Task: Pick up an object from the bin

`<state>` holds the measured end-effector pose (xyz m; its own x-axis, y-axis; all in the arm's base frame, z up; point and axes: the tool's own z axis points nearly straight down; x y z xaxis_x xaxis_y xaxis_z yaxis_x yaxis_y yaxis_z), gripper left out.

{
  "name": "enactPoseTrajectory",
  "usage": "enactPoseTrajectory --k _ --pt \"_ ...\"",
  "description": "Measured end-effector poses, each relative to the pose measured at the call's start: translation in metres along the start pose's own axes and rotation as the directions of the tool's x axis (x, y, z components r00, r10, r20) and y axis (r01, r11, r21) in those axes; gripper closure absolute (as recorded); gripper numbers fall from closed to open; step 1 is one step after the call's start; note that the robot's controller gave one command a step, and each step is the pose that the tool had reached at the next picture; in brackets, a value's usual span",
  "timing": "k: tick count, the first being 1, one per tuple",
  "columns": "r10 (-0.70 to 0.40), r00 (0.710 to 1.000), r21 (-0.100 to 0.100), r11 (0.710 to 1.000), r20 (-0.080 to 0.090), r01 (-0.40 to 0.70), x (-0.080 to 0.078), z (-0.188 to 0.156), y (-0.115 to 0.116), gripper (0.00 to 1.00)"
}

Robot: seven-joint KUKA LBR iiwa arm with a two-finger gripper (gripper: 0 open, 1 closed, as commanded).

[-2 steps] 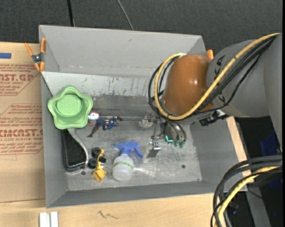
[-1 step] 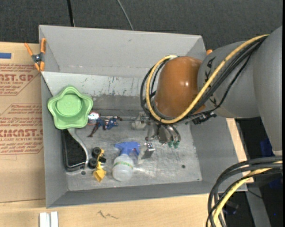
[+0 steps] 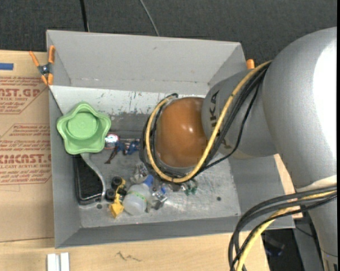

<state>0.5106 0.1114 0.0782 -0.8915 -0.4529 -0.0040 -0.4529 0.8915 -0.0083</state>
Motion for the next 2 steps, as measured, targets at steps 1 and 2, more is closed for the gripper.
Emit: enactPoseTrajectory --k 1,2 --pt "0.0 1.0 0.0 1.0 0.0 0.0 0.0 0.0 0.0 1.0" --pt "0.025 1.0 -0.007 1.0 -0.009 -0.026 -0.006 -0.026 0.006 1.0"
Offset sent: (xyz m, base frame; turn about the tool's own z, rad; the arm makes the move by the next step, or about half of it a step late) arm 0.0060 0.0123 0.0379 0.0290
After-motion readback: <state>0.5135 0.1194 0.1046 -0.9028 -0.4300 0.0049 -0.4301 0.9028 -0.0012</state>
